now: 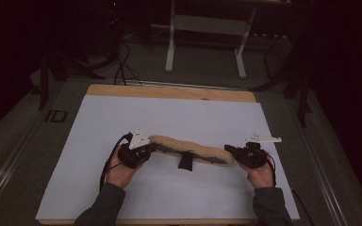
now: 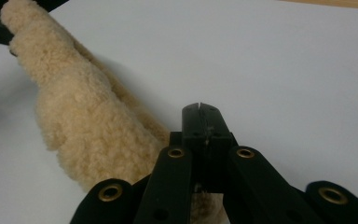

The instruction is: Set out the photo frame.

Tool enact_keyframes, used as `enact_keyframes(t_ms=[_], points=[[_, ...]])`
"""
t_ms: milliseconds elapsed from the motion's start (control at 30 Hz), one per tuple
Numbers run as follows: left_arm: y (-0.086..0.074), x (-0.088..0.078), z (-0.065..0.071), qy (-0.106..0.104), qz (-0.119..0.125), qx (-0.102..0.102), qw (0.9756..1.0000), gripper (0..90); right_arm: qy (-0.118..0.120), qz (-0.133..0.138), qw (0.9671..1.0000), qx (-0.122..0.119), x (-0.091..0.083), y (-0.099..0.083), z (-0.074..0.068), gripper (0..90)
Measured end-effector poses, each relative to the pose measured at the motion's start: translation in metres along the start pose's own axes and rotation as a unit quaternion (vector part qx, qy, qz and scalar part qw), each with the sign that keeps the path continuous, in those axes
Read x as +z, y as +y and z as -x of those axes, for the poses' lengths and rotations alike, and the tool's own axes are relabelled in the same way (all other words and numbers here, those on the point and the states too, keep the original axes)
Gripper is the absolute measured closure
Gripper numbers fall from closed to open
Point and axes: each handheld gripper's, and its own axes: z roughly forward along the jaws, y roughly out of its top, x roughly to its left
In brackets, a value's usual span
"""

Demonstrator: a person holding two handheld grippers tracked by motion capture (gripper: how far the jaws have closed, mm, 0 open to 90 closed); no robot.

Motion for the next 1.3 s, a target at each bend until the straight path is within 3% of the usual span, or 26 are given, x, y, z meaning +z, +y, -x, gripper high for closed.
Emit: enact_keyframes(t_ms=[800, 900, 1300], points=[[0.005, 0.010, -0.012, -0.015, -0.016, -0.007, 0.9997, 88.5, 0.010, 0.001, 0.9999, -0.012, 0.002, -0.004, -0.007, 90.0], [0.004, 0.018, -0.009, -0.021, -0.035, 0.001, 0.9992, 88.5, 0.013, 0.001, 0.9998, -0.014, 0.002, -0.004, -0.008, 90.0], [0.011, 0.034, 0.003, -0.032, -0.042, 0.010, 0.9986, 89.4, 0.018, -0.002, 0.9996, -0.021, -0.003, -0.008, -0.012, 90.0]])
